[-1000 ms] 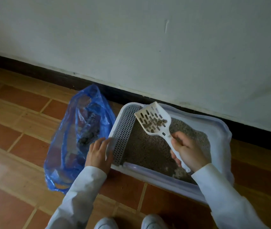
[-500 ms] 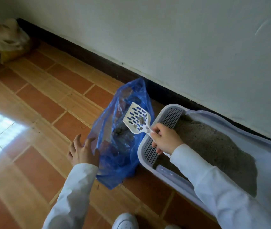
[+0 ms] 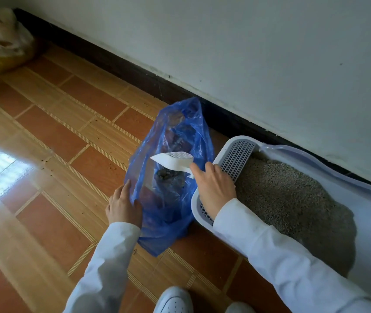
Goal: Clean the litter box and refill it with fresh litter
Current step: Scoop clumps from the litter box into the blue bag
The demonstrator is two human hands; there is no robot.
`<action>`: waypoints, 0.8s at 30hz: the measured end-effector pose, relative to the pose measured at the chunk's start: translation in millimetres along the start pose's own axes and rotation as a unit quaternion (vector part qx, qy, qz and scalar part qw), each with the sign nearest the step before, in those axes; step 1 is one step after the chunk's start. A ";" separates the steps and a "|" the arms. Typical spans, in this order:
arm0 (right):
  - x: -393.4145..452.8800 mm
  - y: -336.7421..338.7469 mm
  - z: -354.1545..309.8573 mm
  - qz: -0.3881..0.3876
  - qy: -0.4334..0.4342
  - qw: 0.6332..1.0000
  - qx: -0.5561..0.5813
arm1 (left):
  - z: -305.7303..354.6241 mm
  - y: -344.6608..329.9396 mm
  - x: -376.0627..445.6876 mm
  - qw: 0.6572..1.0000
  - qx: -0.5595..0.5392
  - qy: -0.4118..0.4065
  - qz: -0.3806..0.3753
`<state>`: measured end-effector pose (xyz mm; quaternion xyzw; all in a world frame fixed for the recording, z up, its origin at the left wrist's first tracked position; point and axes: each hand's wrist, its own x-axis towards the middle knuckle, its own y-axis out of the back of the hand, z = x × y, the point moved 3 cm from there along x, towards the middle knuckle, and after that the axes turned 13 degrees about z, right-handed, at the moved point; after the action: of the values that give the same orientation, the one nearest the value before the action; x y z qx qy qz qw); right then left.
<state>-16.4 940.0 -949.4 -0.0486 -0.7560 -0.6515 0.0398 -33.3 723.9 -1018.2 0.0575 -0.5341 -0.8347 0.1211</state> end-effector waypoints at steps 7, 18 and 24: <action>-37.1 32.3 41.1 -0.035 -0.241 0.922 0.302 | 8.9 0.3 -3.1 1.000 -0.020 -0.017 0.005; -131.6 71.2 146.5 -0.027 -0.566 0.722 0.398 | 33.9 -6.0 -4.8 0.998 -0.026 -0.054 0.003; -114.1 65.4 151.2 -0.065 -0.564 0.737 0.367 | 42.6 -7.9 -8.8 0.996 -0.041 -0.079 0.018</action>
<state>105.5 1096.6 -921.7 -0.3401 -0.8217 -0.1775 -0.4215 -35.5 766.8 -1007.6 -0.0231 -0.5078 -0.8558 0.0960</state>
